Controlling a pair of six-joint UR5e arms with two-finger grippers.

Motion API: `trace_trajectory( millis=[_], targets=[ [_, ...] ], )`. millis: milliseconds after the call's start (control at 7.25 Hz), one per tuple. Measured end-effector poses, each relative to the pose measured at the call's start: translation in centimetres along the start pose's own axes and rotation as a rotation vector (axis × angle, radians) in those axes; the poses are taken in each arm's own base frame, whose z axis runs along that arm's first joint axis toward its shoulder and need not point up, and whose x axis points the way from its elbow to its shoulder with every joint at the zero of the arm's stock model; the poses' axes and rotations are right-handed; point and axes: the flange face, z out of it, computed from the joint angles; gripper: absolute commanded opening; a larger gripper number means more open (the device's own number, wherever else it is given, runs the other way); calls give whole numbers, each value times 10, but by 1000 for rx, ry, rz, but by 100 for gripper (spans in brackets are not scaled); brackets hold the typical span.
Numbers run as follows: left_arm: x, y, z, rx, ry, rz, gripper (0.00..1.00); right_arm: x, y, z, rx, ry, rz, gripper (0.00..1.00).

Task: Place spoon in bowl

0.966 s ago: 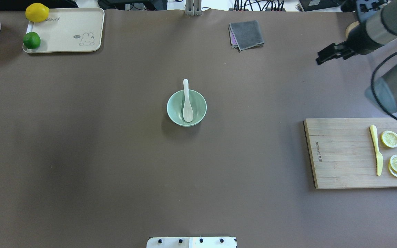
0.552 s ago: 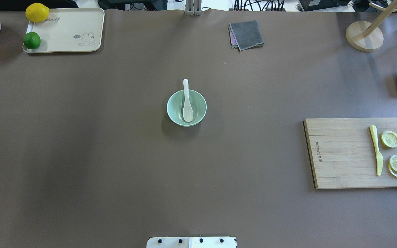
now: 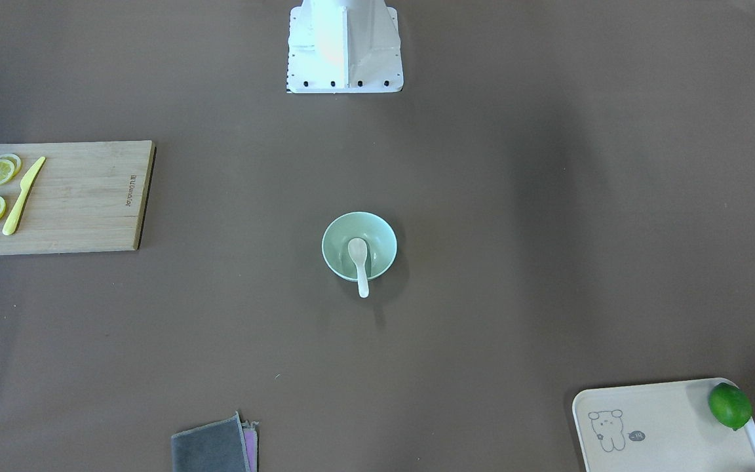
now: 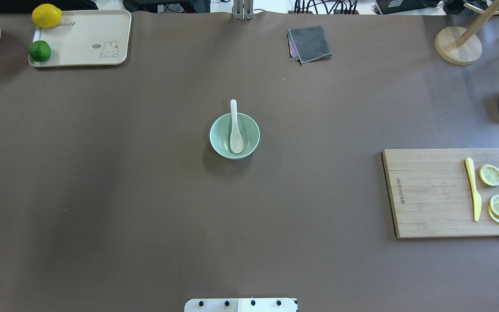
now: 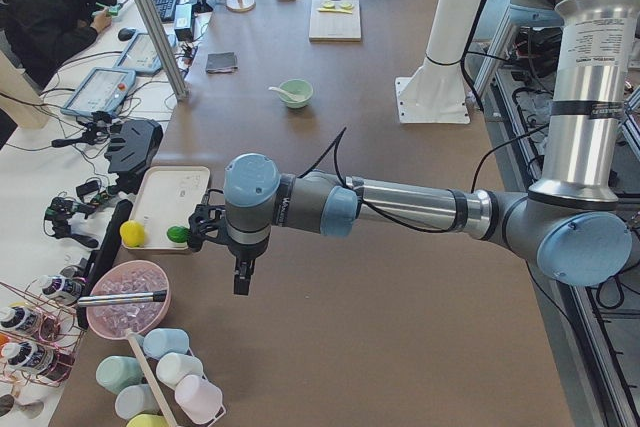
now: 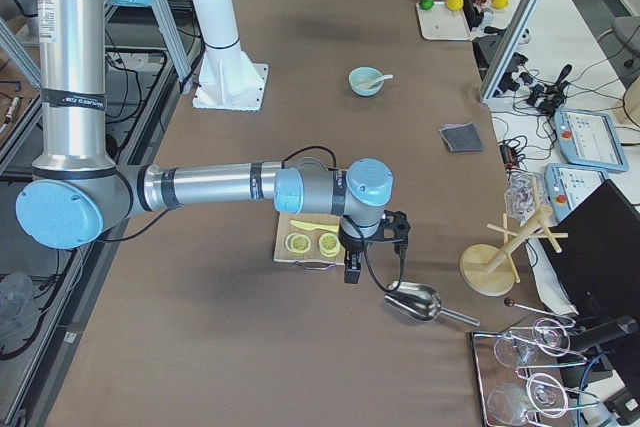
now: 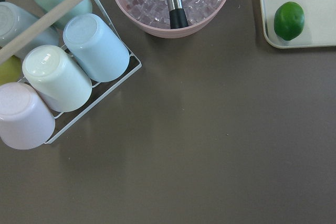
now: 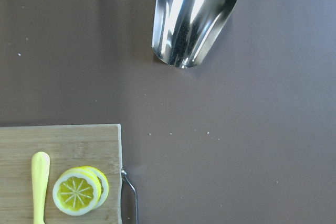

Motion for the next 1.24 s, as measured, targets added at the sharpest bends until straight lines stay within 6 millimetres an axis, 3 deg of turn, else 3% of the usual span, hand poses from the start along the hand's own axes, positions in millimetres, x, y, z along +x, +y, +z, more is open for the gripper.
trace_trajectory(
  millis=[414, 1241],
  targets=[
    [12, 1, 30, -55, 6, 28, 98, 16, 9, 11, -22, -5, 34, 100],
    [14, 0, 34, -63, 7, 35, 98, 24, 13, 13, -25, 1, 48, 100]
  ],
)
